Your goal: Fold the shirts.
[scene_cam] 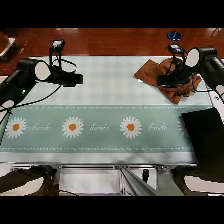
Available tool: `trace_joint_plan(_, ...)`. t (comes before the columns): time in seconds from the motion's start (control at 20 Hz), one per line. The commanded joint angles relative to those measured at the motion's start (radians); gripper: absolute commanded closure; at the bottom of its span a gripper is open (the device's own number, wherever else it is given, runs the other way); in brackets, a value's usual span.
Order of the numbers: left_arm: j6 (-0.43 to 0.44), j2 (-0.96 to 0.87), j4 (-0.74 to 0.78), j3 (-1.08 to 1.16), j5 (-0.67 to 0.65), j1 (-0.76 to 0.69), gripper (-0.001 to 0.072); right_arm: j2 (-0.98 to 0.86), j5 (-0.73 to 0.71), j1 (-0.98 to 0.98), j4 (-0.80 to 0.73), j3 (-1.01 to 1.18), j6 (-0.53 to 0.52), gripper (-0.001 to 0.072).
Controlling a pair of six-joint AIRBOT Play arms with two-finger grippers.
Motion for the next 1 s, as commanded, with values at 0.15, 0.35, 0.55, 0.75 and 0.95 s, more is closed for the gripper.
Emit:
trace_joint_plan(0.15, 0.0, -0.001, 0.0, 0.001, 0.0, 0.001, 0.0688, 0.0, 0.0, 0.001, 0.0, 0.0, 0.0, 0.0694)
trace_joint_plan(0.35, 0.0, -0.001, 0.0, 0.001, 0.0, 0.001, 0.0688, 0.0, 0.0, 0.001, 0.0, 0.0, 0.0, 0.0694)
trace_joint_plan(0.55, 0.0, -0.001, 0.0, 0.001, 0.0, 0.001, 0.0688, 0.0, 0.0, 0.001, 0.0, 0.0, 0.0, 0.0694)
trace_joint_plan(0.75, 0.0, -0.001, 0.0, 0.002, 0.001, 0.001, 0.0688, 0.0, 0.0, 0.001, 0.0, 0.0, 0.0, 0.0694)
trace_joint_plan(0.95, 0.0, -0.001, 0.0, 0.001, 0.005, 0.001, 0.0688, -0.001, -0.107, 0.0, -0.016, 0.0, -0.005, 0.0694)
